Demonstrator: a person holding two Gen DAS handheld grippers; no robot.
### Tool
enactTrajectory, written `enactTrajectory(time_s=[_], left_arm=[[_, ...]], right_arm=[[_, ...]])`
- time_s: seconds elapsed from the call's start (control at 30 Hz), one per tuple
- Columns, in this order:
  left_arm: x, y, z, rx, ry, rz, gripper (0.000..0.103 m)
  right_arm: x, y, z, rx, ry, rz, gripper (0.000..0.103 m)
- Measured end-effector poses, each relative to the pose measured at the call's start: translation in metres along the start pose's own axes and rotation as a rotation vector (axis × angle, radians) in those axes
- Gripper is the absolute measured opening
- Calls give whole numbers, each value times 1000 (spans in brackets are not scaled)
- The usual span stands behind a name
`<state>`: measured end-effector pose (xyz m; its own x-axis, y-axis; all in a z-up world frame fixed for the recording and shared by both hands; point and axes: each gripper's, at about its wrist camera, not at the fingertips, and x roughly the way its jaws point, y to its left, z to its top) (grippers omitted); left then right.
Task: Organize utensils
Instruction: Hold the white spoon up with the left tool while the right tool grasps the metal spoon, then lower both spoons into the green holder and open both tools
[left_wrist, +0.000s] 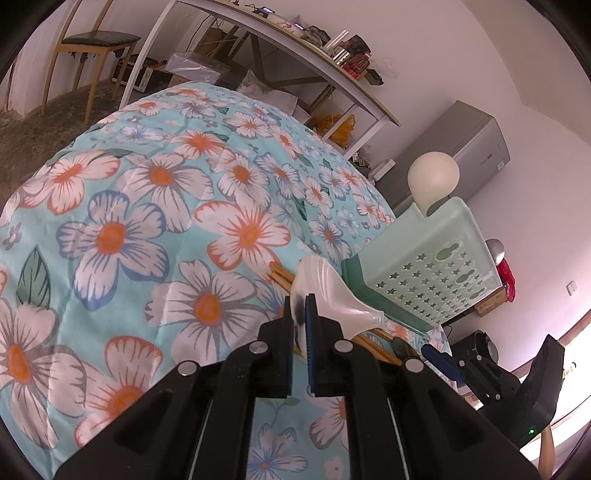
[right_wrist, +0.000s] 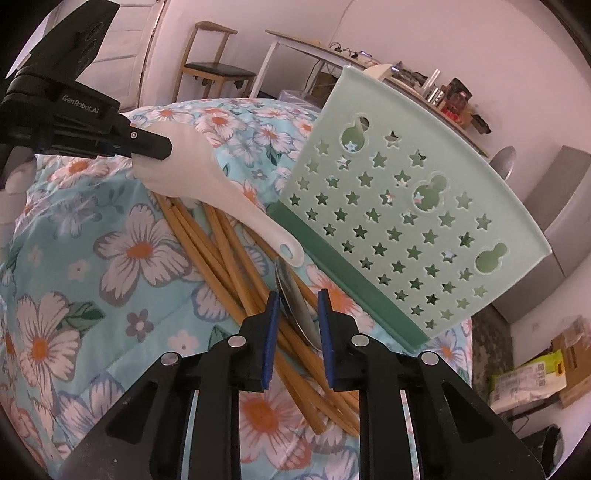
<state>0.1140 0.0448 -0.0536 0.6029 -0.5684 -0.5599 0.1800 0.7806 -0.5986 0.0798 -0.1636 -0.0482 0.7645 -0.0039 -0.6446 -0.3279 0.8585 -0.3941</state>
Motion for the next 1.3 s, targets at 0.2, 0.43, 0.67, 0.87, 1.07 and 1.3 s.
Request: enactTrajectory(time_s=[0.2,0.43,0.67,0.87,1.07,1.3], left_arm=[[0,0,0,-2,1,-1,5],[1,2,-2,-11,0,-5,5],[-2,3,-1,-14,0,-6,5],[-3,1,-1,-8,-4,-3,5],[-3,-2,-1,-6,-6,3,5],[-5,-6,0,-1,-9,8,5]], right_arm=[[9,3,7,22,9,6,15],[12,-1,9,70,12,13,10],[8,-4,7,108,13,24,4],[0,-11,5,131,3,40,4],[-8,-19,2,142,-11,51,4],[-17,-27,-1,156,-27,56,4]])
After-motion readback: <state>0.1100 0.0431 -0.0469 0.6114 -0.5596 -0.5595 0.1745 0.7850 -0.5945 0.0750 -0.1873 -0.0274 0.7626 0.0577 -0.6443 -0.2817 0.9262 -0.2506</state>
